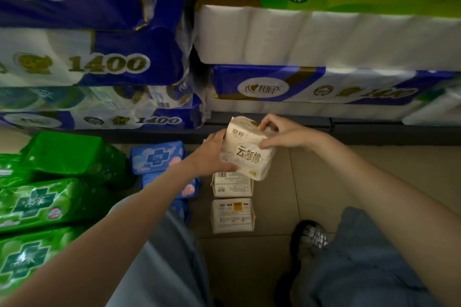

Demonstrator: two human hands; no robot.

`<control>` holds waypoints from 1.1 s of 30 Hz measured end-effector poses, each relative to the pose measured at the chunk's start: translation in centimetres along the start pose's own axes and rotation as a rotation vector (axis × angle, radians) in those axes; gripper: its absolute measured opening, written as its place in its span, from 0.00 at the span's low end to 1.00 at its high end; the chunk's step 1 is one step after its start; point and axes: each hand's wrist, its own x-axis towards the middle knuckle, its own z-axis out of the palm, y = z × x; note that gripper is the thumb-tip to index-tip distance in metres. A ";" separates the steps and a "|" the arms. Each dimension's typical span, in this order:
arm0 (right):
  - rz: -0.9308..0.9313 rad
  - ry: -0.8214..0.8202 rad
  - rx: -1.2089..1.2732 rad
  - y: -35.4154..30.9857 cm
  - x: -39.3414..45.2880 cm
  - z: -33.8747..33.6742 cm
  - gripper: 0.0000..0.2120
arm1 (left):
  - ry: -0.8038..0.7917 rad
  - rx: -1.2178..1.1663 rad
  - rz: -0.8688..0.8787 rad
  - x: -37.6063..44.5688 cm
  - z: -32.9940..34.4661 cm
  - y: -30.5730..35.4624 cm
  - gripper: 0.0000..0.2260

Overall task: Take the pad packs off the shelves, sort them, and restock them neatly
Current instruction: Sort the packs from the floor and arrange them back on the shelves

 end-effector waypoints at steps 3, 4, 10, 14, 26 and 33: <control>-0.044 0.021 -0.297 0.3 -0.1 0.1 0.23 | 0.063 0.179 0.002 0.2 0.3 -0.7 0.37; -0.045 0.048 -0.426 0.6 -0.2 0.2 0.24 | 0.065 0.272 0.002 0.2 0.6 -1.1 0.34; 0.047 0.088 -0.535 3.1 -1.5 0.8 0.26 | -0.243 0.752 0.045 0.9 7.6 -3.1 0.29; 0.036 0.102 -0.452 4.8 -1.2 1.9 0.26 | -0.265 0.864 0.033 2.4 10.6 -3.1 0.32; 0.063 0.171 -0.350 8.7 -1.6 1.0 0.26 | -0.141 0.873 0.000 5.0 10.5 -2.4 0.39; 0.042 0.209 -0.390 3.8 -3.4 -4.1 0.23 | -0.366 0.191 -0.094 5.4 -0.7 2.7 0.27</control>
